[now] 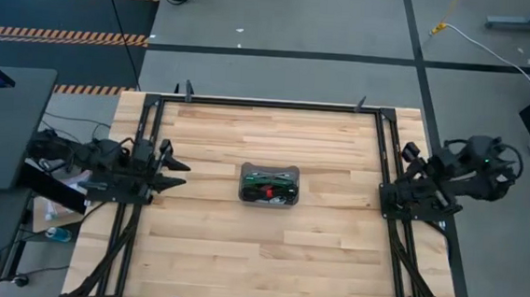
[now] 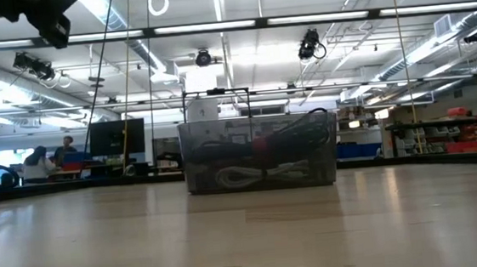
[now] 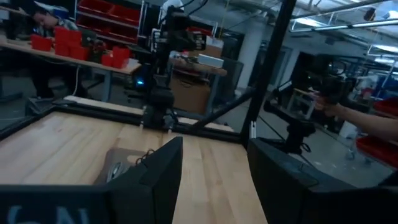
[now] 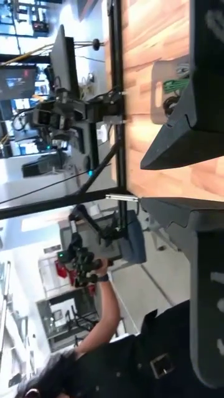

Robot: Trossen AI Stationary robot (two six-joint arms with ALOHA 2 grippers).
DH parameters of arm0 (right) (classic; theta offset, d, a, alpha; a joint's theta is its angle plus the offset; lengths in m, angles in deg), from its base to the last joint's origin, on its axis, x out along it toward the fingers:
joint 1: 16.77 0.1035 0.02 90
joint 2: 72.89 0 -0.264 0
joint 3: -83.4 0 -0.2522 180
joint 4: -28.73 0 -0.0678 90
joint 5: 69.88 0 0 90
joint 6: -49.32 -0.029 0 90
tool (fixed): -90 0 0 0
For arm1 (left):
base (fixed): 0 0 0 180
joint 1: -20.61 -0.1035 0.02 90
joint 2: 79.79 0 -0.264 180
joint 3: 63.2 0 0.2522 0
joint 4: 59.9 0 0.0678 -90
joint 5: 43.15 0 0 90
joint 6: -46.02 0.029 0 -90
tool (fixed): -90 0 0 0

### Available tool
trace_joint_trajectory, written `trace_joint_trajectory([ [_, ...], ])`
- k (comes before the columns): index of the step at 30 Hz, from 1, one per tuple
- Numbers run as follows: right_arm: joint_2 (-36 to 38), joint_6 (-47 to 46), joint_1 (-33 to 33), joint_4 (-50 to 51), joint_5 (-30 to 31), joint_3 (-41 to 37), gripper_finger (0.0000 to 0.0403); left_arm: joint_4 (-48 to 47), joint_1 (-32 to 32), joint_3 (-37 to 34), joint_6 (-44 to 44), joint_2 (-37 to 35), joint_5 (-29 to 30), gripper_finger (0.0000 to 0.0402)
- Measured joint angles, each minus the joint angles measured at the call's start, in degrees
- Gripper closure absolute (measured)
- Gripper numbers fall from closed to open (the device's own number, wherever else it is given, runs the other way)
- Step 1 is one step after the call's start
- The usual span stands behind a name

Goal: Pick and place USB-C Cables
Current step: Return to Home Position

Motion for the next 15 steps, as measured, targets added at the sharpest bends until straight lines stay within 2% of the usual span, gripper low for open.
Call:
trace_joint_trajectory([
  [5, 0.0, 1.2, 0.0, -1.9, 1.1, -2.6, 0.0314, 1.9, 0.0, -4.2, -1.0, -2.9, 1.9, 0.0214],
  [9, 0.0, 1.5, 0.0, -1.2, 5.7, -3.0, 0.0314, 1.7, 0.0, -6.1, -0.5, -4.2, 7.7, 0.0214],
  [11, 0.0, 1.5, 0.0, -1.2, 6.0, -2.9, 0.0314, 1.3, 0.0, -6.3, -0.5, -4.1, 11.0, 0.0214],
  [15, 0.0, 1.5, 0.0, -2.0, 5.9, -2.7, 0.0314, 2.5, 0.0, -6.3, -1.4, -3.9, 11.8, 0.0214],
])
